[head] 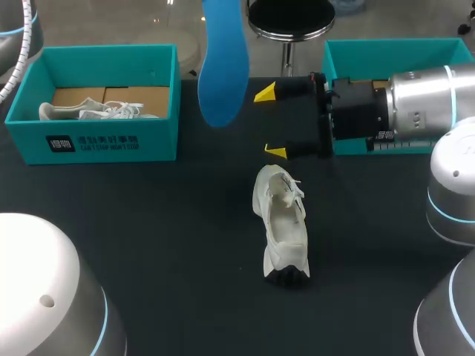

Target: Take the shoe out of the shoebox, open the shoe tongue, remove and reinsert the insole, then place the shoe into the shoebox

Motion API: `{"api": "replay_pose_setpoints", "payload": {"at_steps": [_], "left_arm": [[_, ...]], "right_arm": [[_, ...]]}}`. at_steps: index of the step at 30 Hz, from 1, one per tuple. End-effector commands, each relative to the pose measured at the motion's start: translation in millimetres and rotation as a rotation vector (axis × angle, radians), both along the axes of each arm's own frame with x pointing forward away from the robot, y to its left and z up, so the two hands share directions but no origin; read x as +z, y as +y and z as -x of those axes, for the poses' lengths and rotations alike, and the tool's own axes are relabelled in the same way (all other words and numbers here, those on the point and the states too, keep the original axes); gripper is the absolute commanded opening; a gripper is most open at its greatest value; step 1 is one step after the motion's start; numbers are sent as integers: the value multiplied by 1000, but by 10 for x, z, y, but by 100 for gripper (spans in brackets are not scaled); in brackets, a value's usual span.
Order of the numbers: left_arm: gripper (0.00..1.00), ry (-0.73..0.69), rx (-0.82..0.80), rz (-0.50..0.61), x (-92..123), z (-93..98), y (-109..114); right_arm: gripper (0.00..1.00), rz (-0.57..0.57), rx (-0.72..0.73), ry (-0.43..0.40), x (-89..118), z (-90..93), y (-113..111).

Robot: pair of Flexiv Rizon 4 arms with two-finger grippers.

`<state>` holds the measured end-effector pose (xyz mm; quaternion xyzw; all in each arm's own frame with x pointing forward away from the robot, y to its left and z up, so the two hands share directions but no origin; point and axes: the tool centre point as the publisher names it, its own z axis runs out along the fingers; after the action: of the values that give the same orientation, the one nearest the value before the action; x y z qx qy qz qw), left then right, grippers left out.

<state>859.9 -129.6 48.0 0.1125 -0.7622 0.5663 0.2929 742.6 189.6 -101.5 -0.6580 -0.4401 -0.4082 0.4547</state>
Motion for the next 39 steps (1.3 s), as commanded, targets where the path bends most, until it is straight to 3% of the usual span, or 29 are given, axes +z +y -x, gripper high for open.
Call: {"api": "replay_pose_setpoints", "payload": {"at_steps": [1,6,7,13,22,29,39], "left_arm": [[0,0,-3,0,-3,-11,-1],[0,0,-3,0,-3,-11,-1],[0,-103,9,24,-3,65,36],[0,-394,62,105,-104,370,301],[0,-668,91,250,-308,763,608],[0,-786,112,265,-551,1013,658],[0,-836,146,301,-570,1102,680]], "right_arm": [[100,2,-2,1,-4,1,20],[100,2,-2,1,-4,1,20],[100,2,-2,1,-4,1,20],[100,2,-2,1,-4,1,20],[100,2,-2,1,-4,1,20],[100,2,-2,1,-4,1,20],[100,2,-2,1,-4,1,20]]}}
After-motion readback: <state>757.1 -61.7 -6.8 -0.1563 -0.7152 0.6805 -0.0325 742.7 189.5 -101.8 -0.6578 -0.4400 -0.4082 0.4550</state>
